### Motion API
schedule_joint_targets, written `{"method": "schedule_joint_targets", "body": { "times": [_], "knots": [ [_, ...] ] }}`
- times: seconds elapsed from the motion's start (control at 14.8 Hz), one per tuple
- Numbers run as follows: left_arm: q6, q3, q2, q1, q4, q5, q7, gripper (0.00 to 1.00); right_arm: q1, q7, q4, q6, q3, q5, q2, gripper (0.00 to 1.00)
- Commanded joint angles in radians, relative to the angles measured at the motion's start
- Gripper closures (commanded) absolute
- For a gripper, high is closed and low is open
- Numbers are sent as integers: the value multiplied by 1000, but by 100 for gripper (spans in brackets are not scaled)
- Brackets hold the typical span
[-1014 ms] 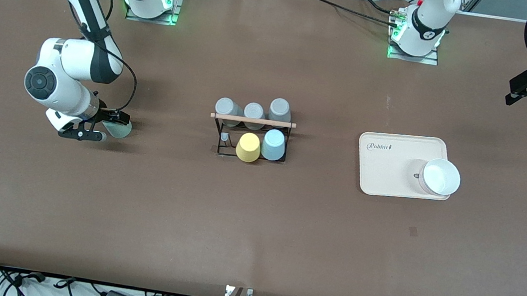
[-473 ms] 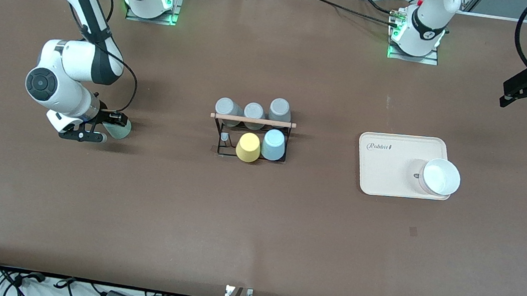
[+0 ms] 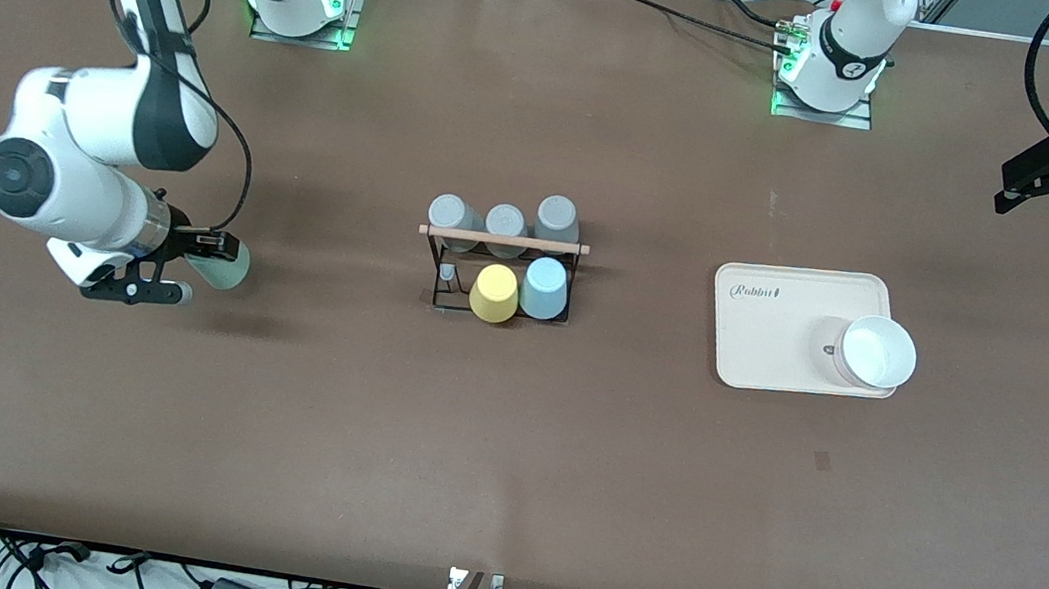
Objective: Hang scattered cups on rack with three cups
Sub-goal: 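Grasp the pale teal cup with the right gripper and lift it, then carry the teal cup to the rack beside the yellow cup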
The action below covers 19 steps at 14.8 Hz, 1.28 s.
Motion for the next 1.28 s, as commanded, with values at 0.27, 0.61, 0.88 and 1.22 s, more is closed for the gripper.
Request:
{"method": "schedule_joint_targets", "body": {
  "times": [0.27,0.61,0.88,1.22],
  "knots": [
    [-2,1,10,2,18,-10,-5,0,182,235,164,-43,5,62,64,73],
    [-2,-1,10,2,18,-10,-5,0,302,386,239,-46,3,29,93,73],
    [-2,-1,10,2,18,-10,-5,0,390,467,294,-44,3,-31,136,73],
    [-4,1,9,2,18,-10,-5,0,446,566,358,-43,2,-39,199,73]
  ]
}}
